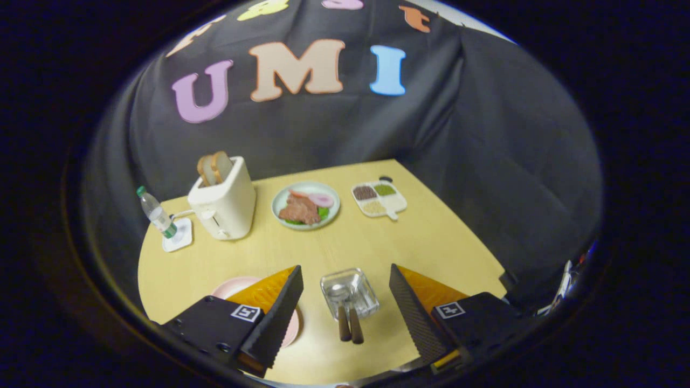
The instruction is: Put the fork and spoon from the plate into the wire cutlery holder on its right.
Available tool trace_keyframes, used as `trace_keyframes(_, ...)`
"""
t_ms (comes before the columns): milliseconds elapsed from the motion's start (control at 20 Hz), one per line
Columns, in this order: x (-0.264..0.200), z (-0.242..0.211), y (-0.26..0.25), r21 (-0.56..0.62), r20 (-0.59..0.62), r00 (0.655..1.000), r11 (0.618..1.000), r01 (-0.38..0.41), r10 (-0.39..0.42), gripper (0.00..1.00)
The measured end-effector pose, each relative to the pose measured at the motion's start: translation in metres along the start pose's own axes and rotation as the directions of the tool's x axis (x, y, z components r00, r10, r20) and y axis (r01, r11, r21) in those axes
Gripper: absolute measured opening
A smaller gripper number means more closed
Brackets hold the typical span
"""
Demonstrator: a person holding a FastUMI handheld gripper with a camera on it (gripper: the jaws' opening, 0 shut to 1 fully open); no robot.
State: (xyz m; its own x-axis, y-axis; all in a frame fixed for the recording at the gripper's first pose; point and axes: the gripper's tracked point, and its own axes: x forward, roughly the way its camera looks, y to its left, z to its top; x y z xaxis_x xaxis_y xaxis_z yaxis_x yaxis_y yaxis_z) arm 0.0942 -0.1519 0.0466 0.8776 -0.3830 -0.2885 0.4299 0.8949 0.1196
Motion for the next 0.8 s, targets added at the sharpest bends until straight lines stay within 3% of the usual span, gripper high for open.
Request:
trace_keyframes(100,-0.005,0.035,0.005,-0.054,0.17,0.984,0.998,-0.043,0.051,1.0)
trace_keyframes(250,-0.029,0.08,0.016,-0.103,0.356,0.925,0.989,-0.105,0.135,1.0)
trace_keyframes(500,-0.074,0.122,0.028,-0.083,0.532,0.817,0.974,-0.21,0.221,1.0)
trace_keyframes(600,-0.085,0.122,0.022,-0.07,0.556,0.804,0.975,-0.209,0.212,1.0)
trace_keyframes(800,-0.09,0.101,0.021,-0.057,0.545,0.811,0.975,-0.215,0.211,1.0)
